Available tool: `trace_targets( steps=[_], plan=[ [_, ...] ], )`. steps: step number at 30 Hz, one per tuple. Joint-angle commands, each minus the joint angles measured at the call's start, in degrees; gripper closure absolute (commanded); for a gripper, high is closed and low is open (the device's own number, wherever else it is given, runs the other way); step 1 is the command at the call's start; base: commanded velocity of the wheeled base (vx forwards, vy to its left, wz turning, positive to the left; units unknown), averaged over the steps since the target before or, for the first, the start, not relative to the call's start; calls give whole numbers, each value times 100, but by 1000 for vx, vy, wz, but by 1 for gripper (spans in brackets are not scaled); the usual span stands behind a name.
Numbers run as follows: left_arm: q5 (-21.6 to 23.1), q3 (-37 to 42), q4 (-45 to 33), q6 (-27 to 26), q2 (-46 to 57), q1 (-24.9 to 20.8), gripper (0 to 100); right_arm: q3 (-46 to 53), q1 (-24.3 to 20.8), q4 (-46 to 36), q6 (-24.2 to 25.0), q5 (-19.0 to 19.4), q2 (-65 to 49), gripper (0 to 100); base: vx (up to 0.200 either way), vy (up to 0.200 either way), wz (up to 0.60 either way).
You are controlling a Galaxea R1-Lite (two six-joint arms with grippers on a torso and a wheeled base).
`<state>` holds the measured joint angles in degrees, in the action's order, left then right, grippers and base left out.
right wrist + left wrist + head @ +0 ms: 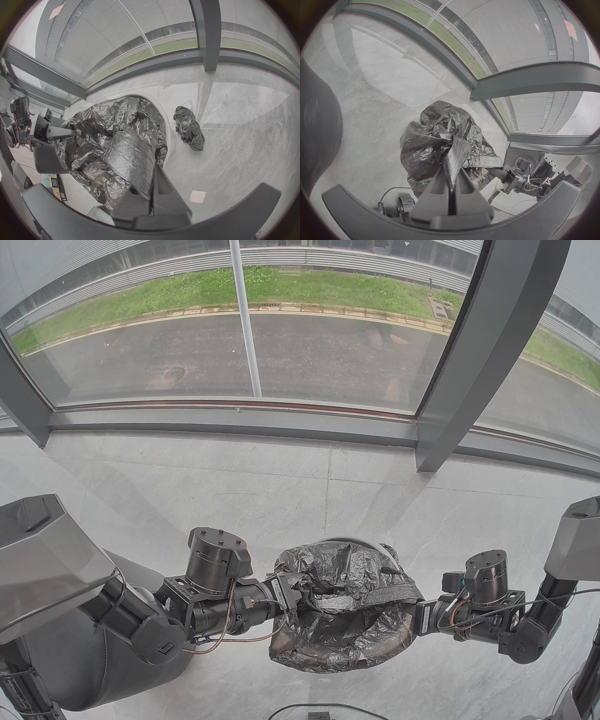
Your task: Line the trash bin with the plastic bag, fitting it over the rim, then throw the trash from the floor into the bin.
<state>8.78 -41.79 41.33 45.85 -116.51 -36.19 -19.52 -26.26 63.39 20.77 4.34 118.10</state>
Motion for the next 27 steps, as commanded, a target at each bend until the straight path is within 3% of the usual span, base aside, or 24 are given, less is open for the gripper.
trace_targets(
  steps=[1,6,16,21,27],
  plan=[
    [1,110,165,-15,-13,-19,100,115,33,191,-21,5,178,100,0,0,0],
    [1,154,315,-23,-39,-10,100,132,68,261,-3,5,187,100,0,0,0],
    [-8,154,332,-41,-48,-19,100,141,77,288,6,5,204,100,-200,0,0],
    [-25,127,341,-32,-92,-10,100,150,112,481,6,5,327,100,0,0,0],
    [-623,-128,710,-23,-496,16,100,132,253,1386,-56,-30,864,100,0,0,0]
  ],
)
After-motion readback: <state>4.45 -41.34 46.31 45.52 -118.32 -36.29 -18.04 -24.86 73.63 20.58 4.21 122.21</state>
